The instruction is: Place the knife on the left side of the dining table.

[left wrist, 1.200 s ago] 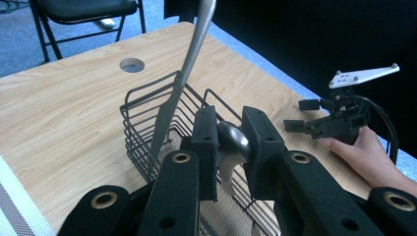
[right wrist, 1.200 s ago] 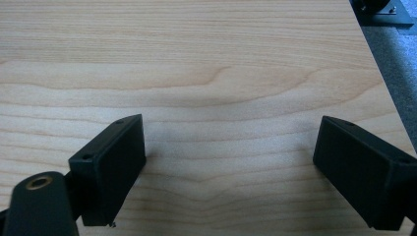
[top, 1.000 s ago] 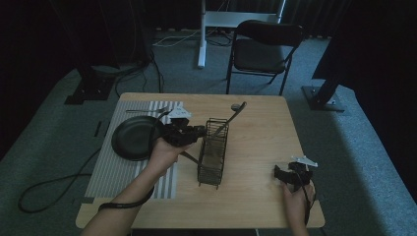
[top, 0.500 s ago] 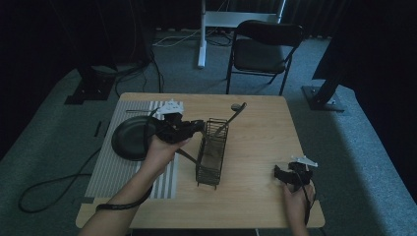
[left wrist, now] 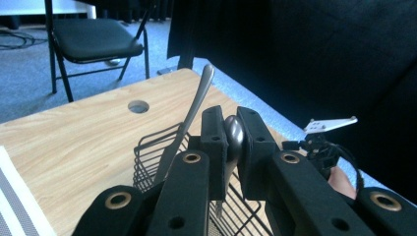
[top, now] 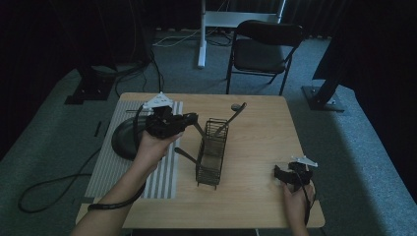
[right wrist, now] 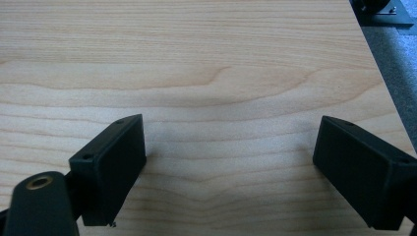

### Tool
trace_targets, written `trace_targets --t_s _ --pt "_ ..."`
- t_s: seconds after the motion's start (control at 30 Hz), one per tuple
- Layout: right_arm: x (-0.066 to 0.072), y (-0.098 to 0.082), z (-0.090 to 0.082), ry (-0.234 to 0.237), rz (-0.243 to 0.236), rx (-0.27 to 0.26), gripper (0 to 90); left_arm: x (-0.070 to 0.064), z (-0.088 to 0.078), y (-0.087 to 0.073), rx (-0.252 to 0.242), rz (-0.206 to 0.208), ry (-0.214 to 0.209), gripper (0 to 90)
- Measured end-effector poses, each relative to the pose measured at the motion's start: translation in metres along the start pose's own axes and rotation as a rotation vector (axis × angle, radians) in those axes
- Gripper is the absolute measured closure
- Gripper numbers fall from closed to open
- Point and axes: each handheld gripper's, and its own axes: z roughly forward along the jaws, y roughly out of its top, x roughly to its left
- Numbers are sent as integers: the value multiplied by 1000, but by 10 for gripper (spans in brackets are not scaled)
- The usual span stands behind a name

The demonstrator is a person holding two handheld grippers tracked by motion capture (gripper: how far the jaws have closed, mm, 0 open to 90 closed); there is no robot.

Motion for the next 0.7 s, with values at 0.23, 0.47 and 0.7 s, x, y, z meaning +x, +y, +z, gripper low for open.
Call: trace_targets --t_s 0.23,0.47,0.7 --pt "0 0 0 0 0 0 116 0 -20 11 -31 11 29 838" --pt "0 0 0 0 -1 0 116 3 -42 19 -73 4 40 838" --pt "0 0 0 0 -1 0 116 9 -62 20 -90 6 73 838"
